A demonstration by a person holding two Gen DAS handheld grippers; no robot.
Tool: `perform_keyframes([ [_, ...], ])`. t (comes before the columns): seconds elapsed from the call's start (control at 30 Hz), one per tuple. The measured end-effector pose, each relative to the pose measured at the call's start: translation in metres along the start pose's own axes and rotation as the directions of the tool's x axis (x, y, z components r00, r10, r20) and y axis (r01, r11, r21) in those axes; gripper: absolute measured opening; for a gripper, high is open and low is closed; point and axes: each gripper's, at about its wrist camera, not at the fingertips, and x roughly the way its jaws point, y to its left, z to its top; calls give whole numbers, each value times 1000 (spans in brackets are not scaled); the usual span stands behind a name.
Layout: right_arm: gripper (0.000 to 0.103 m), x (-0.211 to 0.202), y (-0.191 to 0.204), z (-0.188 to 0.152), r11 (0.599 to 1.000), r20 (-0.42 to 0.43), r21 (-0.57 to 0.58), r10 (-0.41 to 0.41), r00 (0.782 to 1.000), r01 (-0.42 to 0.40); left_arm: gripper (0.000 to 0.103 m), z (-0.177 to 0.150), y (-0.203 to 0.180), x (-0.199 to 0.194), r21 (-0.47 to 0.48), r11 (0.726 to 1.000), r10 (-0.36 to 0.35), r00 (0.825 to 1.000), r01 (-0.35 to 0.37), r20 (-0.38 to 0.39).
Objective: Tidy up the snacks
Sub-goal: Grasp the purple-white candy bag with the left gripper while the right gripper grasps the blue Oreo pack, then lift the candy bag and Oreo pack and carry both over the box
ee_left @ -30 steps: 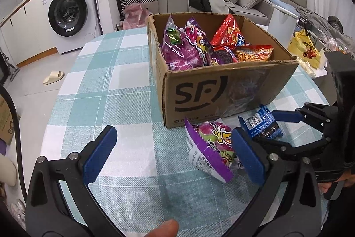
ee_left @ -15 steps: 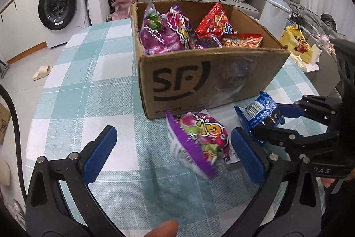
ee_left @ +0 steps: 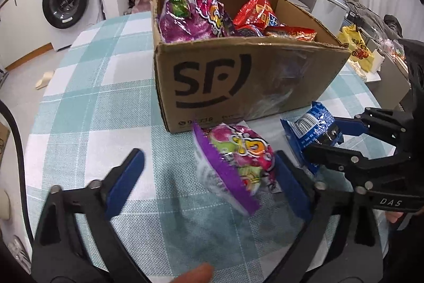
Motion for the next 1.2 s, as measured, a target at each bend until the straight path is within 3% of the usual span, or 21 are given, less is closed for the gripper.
perform_keyframes([
  [0.17,46,0,0,-1,1000,0,-3,1,1000,-1,55,-1,-3,2,21,997,-70,997,70,-11],
  [0.37,46,-3,0,-2,1000,5,-7,3,1000,-3,47,-4,-13,-2,69,994,-82,997,81,13],
  [0.8,46,-25,-1,-1,999,48,-26,23,999,-22,46,-1,-16,-31,96,990,-115,991,107,73],
  [1.2,45,-78,-10,4,1000,155,-9,19,988,-18,46,4,-15,-86,102,984,-160,972,144,170],
])
